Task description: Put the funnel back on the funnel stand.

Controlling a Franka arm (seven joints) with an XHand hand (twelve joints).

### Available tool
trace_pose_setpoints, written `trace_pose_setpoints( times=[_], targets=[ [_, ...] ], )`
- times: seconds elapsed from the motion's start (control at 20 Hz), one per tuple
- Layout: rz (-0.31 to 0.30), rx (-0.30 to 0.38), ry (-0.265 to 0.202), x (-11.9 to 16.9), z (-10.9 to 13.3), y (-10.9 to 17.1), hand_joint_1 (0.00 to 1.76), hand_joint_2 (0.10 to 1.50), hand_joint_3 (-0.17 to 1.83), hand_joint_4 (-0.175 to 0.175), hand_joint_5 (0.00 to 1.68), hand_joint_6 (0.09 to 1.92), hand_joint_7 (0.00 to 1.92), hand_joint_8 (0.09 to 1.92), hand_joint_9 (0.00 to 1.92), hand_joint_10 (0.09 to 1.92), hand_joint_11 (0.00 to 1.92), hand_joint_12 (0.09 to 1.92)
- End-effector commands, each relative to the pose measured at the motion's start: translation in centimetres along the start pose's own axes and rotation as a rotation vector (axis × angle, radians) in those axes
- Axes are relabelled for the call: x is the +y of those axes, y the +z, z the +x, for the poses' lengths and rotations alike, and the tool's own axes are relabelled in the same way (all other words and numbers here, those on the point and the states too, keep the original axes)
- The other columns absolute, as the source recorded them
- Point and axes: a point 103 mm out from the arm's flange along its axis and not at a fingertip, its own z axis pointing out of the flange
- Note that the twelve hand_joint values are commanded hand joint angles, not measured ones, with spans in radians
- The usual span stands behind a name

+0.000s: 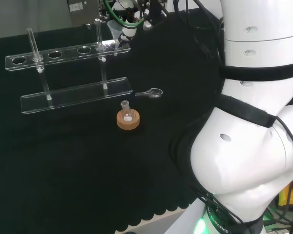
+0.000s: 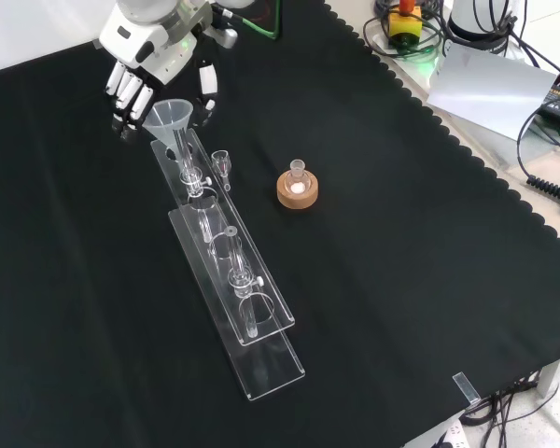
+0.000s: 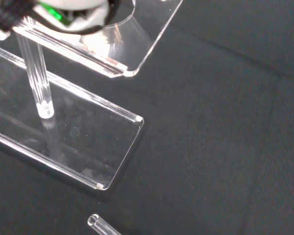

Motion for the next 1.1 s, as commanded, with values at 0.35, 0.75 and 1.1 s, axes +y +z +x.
trace_pose_setpoints(
  times=[0.35,0.75,1.1],
  targets=[
    [-0.058,0.013,0.022,-4.2,2.0,-1.3,0.69,0.64,0.48,-0.028,0.16,0.09,0.00,0.42,0.19,0.75,0.30,1.43],
    [-0.207,0.064,0.087,-12.0,4.0,-3.9,0.68,0.66,0.43,-0.035,0.21,0.09,0.00,0.57,0.24,0.75,0.28,1.46],
    [-0.248,0.066,0.148,-18.4,6.1,-4.0,0.71,0.67,0.43,-0.038,0.27,0.09,0.04,0.64,0.31,0.73,0.30,1.45]
  ],
)
